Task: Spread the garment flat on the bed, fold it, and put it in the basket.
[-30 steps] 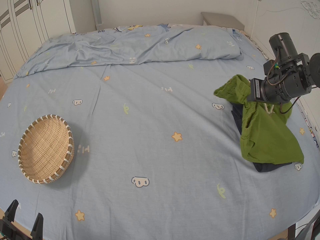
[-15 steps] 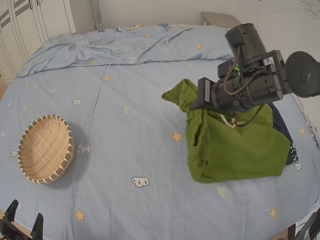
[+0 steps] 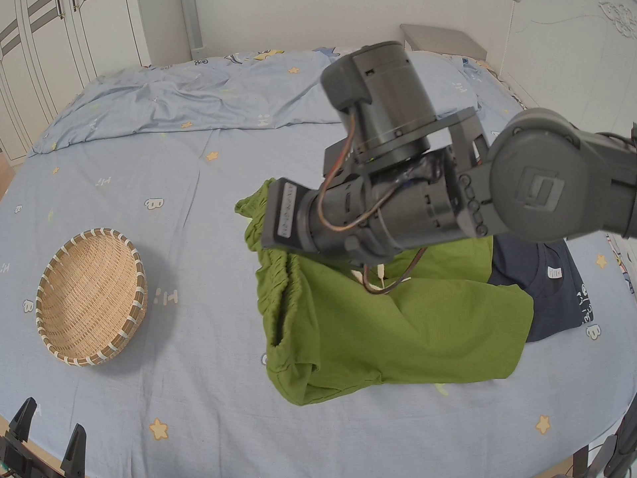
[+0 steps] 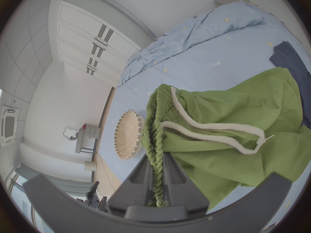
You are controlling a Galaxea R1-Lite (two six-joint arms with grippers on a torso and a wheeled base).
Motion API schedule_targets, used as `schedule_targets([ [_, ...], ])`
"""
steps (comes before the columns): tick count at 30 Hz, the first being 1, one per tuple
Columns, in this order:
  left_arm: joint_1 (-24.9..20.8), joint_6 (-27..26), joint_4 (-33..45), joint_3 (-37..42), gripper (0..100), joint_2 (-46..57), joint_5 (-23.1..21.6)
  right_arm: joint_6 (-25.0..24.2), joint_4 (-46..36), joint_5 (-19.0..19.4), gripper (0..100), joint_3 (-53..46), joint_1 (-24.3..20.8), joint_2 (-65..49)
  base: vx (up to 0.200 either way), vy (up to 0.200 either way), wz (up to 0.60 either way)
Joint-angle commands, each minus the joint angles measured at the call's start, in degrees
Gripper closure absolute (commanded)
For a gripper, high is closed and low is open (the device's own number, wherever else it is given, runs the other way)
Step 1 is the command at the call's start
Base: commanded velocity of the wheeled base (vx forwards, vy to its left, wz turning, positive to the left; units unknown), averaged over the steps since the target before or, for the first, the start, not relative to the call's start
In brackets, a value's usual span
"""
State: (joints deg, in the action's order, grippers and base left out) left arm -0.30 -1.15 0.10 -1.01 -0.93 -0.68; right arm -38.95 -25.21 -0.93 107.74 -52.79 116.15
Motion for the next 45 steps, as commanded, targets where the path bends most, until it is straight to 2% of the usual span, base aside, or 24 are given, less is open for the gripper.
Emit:
schedule_targets([
  [1, 0.04, 0.0, -0.01, 0.92, 0, 0.66, -0.02, 0.28, 1.13, -0.13, 100, 0.28, -2.76, 2.94, 0.0, 0.0, 0.0],
  [7, -0.05, -0.08, -0.01, 0.92, 0, 0.66, -0.11, 1.6, 2.27, -1.27, 100, 0.37, -3.38, 6.37, 0.0, 0.0, 0.0],
  [8, -0.05, -0.08, -0.01, 0.92, 0, 0.66, -0.11, 1.6, 2.27, -1.27, 0, 0.54, -3.2, 6.72, 0.0, 0.0, 0.0],
  [19, -0.05, -0.26, -0.01, 0.92, 0, 0.66, -0.55, 1.95, 1.57, -1.36, 0, 0.01, -3.29, 8.39, 0.0, 0.0, 0.0],
  [24, 0.13, -0.26, -0.62, 0.48, 0, 0.57, 0.16, 1.95, 0.78, -1.27, 0, -1.74, -1.71, 6.72, 0.0, 0.0, 0.0],
  [26, -0.13, 3.26, -2.03, -7.87, 0, 0.31, -0.81, 2.12, -0.28, -0.74, 0, -5.52, 0.4, 2.68, 0.0, 0.0, 0.0],
  [28, -0.22, 9.5, 0.96, -18.41, 0, -1.89, -2.04, 2.21, -0.01, 0.05, 0, -11.59, 2.34, -2.86, 0.0, 0.0, 0.0],
  [29, -0.22, 9.5, 0.96, -18.41, 0, -1.89, -2.04, 2.21, -0.01, 0.05, 0, -11.59, 2.34, -2.86, 0.0, 0.0, 0.0],
  [30, -0.57, 10.37, 6.67, -23.6, 0, -8.13, -5.29, 3.18, 0.69, 1.81, 0, -16.86, 4.62, -7.17, 0.0, 0.0, 0.0],
  [31, -0.4, 10.46, 9.66, -25.27, 0, -11.38, -8.11, 3.88, 1.39, 3.04, 0, -19.76, 6.03, -9.8, 0.0, 0.0, 0.0],
  [32, -0.4, 10.46, 9.66, -25.27, 0, -11.38, -8.11, 3.88, 1.39, 3.04, 0, -19.76, 6.03, -9.8, 0.0, 0.0, 0.0],
  [33, -0.49, 10.81, 12.38, -25.53, 0, -15.86, -14.17, 4.41, 3.15, 5.23, 0, -25.47, 9.1, -14.73, 0.0, 0.0, 0.0],
  [35, -0.84, 11.96, 12.38, -24.74, 0, -21.75, -20.67, 4.58, 5.79, 7.96, 0, -31.89, 12.71, -19.47, 0.0, 0.0, 0.0],
  [36, -0.84, 14.24, 11.59, -24.56, 0, -26.76, -24.89, 5.29, 8.34, 9.1, 0, -37.08, 15.26, -21.85, 0.0, 0.0, 0.0],
  [39, -0.75, 16.61, 10.1, -24.65, 0, -29.84, -27.35, 6.61, 10.8, 9.19, 0, -41.21, 16.75, -23.16, 0.0, 0.0, 0.0],
  [40, -0.93, 25.58, 3.59, -24.21, 0, -36.78, -31.92, 9.59, 17.65, 9.19, 0, -51.58, 19.83, -26.24, 0.0, 0.0, 0.0],
  [41, -1.01, 28.83, 1.13, -23.86, 0, -38.89, -33.24, 9.95, 20.02, 9.28, 0, -54.65, 20.97, -27.38, 0.0, 0.0, 0.0],
  [43, -1.1, 34.1, -3.7, -22.54, 0, -43.19, -35.88, 10.12, 23.89, 9.98, 0, -60.1, 23.17, -30.46, 0.0, 0.0, 0.0],
  [45, -1.1, 35.51, -7.48, -19.73, 0, -47.68, -38.69, 9.95, 25.91, 10.51, 0, -63.8, 25.1, -33.01, 0.0, 0.0, 0.0],
])
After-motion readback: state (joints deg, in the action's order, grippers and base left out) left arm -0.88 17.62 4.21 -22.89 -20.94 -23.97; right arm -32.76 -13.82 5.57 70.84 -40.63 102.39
